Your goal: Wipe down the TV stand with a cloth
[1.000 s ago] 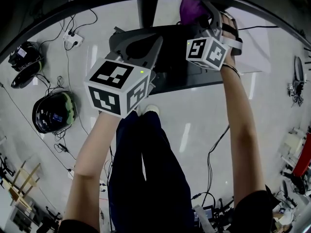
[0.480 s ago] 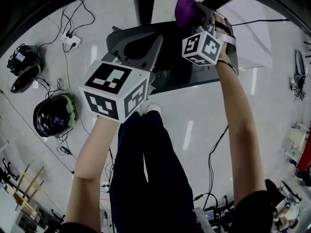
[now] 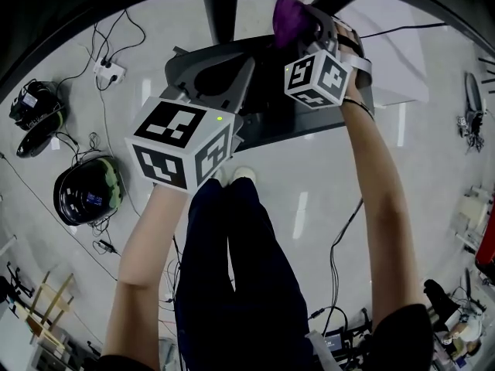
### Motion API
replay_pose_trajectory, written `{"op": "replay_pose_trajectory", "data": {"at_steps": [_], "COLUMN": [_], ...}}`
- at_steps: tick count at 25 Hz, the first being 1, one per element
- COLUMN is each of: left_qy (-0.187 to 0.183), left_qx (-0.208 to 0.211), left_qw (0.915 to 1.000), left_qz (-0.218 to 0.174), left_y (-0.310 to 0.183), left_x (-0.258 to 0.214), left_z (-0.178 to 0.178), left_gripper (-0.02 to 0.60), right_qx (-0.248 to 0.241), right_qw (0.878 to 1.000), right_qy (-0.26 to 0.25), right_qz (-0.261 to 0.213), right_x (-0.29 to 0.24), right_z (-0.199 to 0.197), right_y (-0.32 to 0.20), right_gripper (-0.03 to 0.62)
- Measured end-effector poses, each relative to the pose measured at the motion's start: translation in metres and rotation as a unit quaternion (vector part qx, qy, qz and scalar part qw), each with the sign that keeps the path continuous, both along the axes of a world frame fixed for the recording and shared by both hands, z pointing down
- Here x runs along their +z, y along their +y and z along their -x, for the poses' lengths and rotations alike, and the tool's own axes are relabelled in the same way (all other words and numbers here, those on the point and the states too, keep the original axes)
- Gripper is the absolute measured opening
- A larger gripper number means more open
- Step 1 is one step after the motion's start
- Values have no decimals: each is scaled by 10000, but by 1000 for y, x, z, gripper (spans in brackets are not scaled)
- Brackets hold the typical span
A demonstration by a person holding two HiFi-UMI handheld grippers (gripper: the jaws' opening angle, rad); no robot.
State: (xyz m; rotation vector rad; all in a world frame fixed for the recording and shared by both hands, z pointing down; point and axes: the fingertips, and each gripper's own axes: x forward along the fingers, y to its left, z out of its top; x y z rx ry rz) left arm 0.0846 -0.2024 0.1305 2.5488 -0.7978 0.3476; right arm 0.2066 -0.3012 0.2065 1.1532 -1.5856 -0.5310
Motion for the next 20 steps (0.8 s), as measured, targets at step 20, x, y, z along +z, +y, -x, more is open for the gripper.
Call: {"op": "replay_pose_trajectory", "data": {"at_steps": [20], "left_qy": [267], "left_qx": [786], "left_qw": [9958], "left_qz": [-391], "left_y": [26], "left_x": [-60], "left_z": [-75], "left_gripper": [6], "right_qx": [531], "right_qw": [9880], "right_qy": [140], "right_qz": [-1443], "right_x": [-159], "right_z": [-67], "right_y": [60], "right_gripper": [98]}}
